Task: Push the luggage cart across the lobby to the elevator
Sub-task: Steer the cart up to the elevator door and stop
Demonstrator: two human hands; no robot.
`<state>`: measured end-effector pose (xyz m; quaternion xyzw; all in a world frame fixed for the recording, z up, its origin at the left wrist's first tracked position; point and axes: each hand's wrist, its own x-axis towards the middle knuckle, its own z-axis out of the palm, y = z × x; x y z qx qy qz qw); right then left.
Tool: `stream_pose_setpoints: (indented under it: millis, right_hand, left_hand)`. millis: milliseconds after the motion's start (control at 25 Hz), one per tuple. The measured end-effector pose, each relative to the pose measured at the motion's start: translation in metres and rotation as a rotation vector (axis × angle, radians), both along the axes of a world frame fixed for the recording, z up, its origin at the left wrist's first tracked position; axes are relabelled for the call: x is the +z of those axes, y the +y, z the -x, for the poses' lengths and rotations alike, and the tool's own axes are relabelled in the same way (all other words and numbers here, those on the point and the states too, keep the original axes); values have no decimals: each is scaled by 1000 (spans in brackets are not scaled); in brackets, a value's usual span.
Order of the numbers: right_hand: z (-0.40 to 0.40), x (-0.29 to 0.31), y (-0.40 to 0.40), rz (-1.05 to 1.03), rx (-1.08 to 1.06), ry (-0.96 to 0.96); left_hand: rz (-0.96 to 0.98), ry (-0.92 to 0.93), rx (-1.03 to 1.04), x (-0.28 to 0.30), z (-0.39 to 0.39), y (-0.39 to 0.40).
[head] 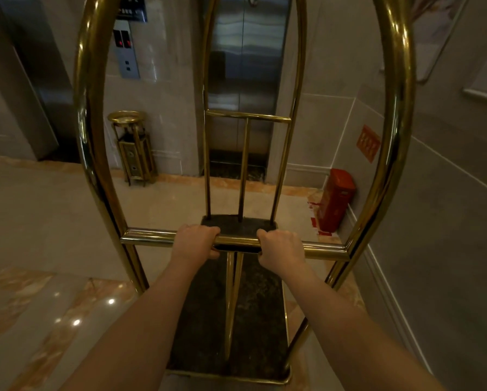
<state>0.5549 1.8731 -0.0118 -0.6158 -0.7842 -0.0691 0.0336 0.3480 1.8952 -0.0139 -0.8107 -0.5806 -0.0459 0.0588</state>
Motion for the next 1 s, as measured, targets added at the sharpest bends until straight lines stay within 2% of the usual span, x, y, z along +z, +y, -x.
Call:
stream_pose_setpoints:
  millis: [400,1000]
  right_hand:
    - [-17,-7,151,-72,-17,-37]
    - [-45,-4,349,-34,-12,25]
  left_hand:
    - [-63,29,-21,-13,-12,160]
    - [-14,13,-82,-12,-38,363]
